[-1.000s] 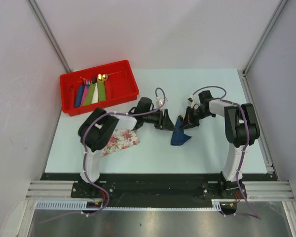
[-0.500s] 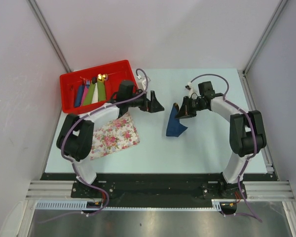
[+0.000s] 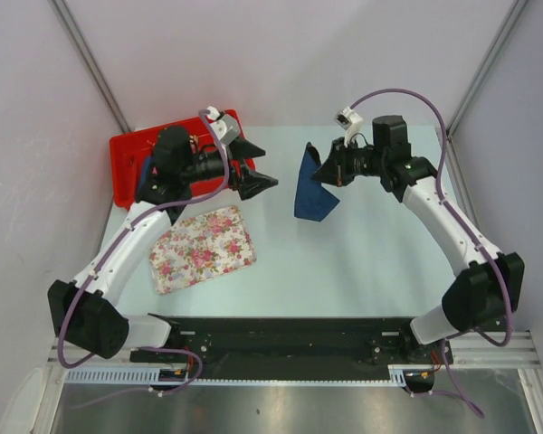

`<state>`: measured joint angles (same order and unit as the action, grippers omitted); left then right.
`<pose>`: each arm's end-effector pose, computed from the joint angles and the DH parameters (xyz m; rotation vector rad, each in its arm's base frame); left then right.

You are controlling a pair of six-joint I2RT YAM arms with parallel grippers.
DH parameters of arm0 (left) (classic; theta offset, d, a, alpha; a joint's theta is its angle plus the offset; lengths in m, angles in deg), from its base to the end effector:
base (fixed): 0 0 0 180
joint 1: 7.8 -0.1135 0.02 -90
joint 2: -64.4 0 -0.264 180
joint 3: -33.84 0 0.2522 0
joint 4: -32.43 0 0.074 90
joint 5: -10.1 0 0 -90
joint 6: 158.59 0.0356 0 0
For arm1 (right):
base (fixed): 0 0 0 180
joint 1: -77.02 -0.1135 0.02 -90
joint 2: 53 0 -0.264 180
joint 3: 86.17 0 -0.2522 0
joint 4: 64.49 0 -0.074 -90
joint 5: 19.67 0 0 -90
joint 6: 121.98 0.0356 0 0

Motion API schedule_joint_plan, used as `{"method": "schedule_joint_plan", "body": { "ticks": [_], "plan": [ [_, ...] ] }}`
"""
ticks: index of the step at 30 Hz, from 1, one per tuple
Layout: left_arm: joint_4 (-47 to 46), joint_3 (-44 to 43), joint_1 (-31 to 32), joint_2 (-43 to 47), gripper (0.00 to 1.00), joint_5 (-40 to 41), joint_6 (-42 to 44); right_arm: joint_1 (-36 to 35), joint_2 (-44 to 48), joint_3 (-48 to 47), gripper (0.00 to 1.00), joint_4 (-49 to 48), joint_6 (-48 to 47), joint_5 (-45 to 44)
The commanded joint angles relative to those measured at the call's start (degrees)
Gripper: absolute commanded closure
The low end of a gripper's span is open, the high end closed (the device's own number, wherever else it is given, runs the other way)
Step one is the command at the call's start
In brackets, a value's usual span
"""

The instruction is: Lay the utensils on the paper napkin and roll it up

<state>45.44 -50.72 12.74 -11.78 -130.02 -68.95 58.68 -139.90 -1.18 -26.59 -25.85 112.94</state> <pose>0.2741 -0.1319 0.3988 0.9464 1.4343 -0.9895 0.3174 0.1306 0.3629 -0.6784 1.9875 1.0324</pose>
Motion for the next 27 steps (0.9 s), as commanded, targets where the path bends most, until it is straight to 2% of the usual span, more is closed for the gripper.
{"method": "schedule_joint_plan", "body": {
  "ticks": [1, 3, 7, 14, 27],
  "plan": [
    [-2.46, 3.56, 0.03, 2.61, 0.00, -8.85, 0.71, -3.70, 6.20, -1.80, 1.00, -2.78, -4.89, -4.72],
    [-3.37, 4.53, 0.64, 2.88, 0.01, -8.84, -0.61, -5.28, 7.87, -1.80, 1.00, -3.13, -5.95, -5.95],
    [-7.14, 4.36, 2.22, 1.04, 0.14, -11.74, -6.64, -9.50, 12.26, -1.10, 1.00, -3.48, -9.38, -10.25],
    [-14.10, 6.03, 4.86, -0.72, 0.24, -12.97, -12.64, -15.83, 15.44, -0.57, 1.00, -4.81, -11.84, -15.53],
    [-22.88, 7.87, 7.15, -2.13, 0.46, -13.07, -20.81, -19.79, 16.58, -1.19, 1.00, -5.68, -12.63, -19.32]
  ]
}}
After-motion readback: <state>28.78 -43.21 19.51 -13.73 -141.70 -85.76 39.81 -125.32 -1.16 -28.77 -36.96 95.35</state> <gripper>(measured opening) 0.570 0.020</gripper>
